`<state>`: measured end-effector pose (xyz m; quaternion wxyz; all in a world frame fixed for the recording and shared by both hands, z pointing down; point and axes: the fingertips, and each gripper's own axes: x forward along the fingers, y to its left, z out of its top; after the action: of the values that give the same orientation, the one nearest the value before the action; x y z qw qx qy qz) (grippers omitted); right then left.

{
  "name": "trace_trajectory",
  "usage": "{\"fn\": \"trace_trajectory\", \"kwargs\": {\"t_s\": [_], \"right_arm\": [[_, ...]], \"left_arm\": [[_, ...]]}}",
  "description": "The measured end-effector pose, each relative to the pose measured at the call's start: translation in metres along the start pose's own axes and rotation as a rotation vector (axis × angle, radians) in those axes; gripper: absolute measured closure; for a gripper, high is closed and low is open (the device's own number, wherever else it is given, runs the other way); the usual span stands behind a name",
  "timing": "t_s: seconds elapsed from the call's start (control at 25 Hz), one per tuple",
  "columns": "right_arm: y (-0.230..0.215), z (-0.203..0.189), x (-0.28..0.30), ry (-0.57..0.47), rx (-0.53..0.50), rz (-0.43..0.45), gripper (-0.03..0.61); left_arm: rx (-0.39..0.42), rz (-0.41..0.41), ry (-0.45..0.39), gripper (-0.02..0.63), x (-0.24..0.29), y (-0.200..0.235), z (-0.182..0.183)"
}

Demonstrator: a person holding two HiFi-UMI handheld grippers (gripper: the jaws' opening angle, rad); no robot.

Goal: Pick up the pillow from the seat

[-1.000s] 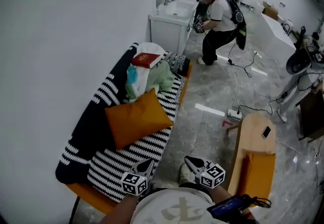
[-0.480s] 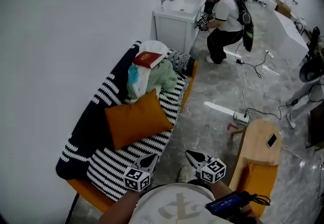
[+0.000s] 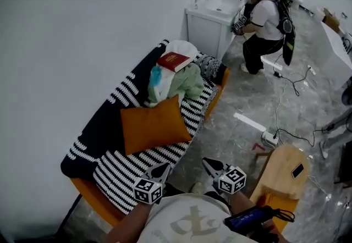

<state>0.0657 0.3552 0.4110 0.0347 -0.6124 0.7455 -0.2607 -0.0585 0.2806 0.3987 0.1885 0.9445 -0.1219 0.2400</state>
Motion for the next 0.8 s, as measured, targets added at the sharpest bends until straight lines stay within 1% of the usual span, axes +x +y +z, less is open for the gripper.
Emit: {"fn": "trace_trajectory", "kwargs": {"t_s": [0.16,0.32,0.44,0.56,0.68,0.8], "right_arm": [[-0.010,0.002,0.010,0.009,0.010,0.023,0.568],[-0.020,0.009,0.027,0.019,0.017,0.028,0.568],[-0.027,0.017,0.043,0.033,0.010,0.027,0.568],[-0.036,0.024,0.053,0.049,0.001,0.022,0.568],[-0.056,0.032,0.061,0.065,0.002,-0.005,0.568],[-0.072,0.044,0.075,0.075,0.000,-0.029,0.568]], "left_arm": [[-0.022,0.046,0.003,0.606,-0.003,0.011,0.001],[-0.055,0.070,0.007,0.606,0.002,0.026,0.001],[-0.082,0.065,0.013,0.606,0.015,0.042,0.002],[-0.093,0.040,0.009,0.606,0.034,0.051,0.009],[-0.082,0.015,-0.002,0.606,0.054,0.059,0.024],[-0.078,0.014,-0.017,0.606,0.066,0.078,0.042]]}}
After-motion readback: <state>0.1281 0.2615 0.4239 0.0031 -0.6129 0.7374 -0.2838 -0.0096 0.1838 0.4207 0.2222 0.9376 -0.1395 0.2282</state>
